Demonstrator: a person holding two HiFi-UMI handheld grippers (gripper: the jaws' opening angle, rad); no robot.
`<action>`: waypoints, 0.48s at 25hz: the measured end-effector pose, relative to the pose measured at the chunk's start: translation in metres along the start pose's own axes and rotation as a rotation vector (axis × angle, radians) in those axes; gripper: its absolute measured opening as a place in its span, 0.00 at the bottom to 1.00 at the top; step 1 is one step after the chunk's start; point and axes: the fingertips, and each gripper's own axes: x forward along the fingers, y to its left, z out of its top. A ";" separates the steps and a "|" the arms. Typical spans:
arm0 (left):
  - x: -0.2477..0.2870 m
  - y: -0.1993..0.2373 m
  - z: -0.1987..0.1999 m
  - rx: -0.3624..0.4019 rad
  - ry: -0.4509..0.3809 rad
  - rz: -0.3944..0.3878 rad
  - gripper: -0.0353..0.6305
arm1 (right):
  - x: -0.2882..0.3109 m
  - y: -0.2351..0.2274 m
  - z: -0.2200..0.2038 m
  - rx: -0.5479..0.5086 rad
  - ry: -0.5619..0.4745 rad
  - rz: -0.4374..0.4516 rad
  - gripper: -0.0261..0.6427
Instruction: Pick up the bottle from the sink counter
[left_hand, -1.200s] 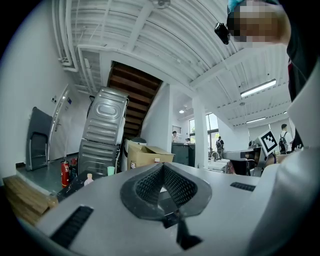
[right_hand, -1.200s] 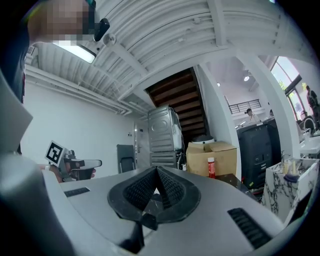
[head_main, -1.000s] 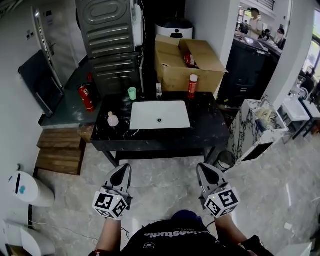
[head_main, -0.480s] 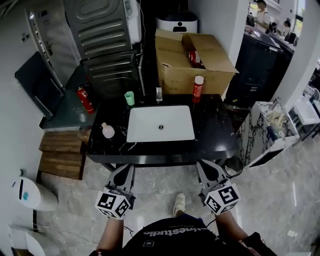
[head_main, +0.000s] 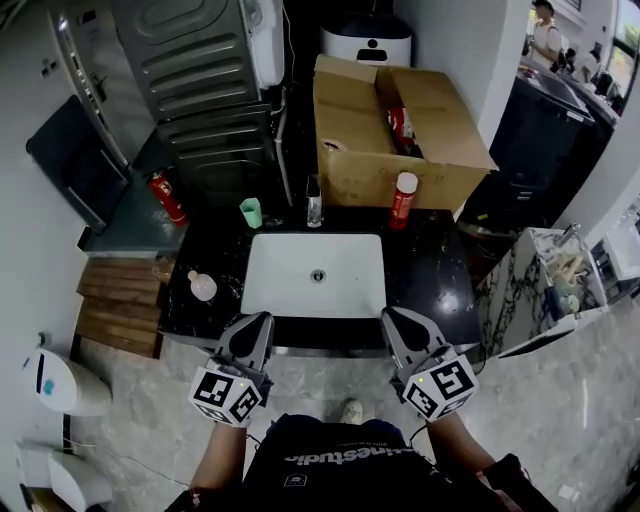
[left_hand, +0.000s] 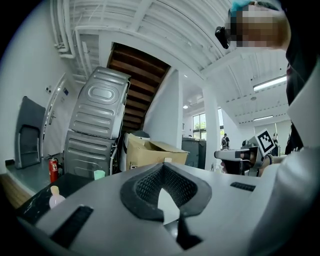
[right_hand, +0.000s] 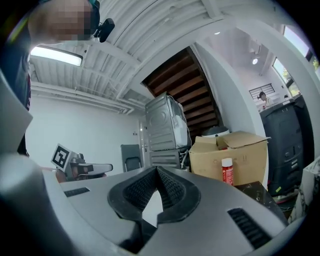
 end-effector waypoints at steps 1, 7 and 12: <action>0.004 0.005 -0.001 0.004 0.006 0.004 0.07 | 0.006 -0.003 0.000 0.004 0.002 0.004 0.10; 0.029 0.036 -0.001 0.000 0.016 -0.002 0.07 | 0.042 -0.007 -0.002 0.031 0.012 0.004 0.10; 0.039 0.059 -0.005 0.039 0.038 -0.016 0.19 | 0.076 0.005 -0.005 0.021 0.019 0.017 0.10</action>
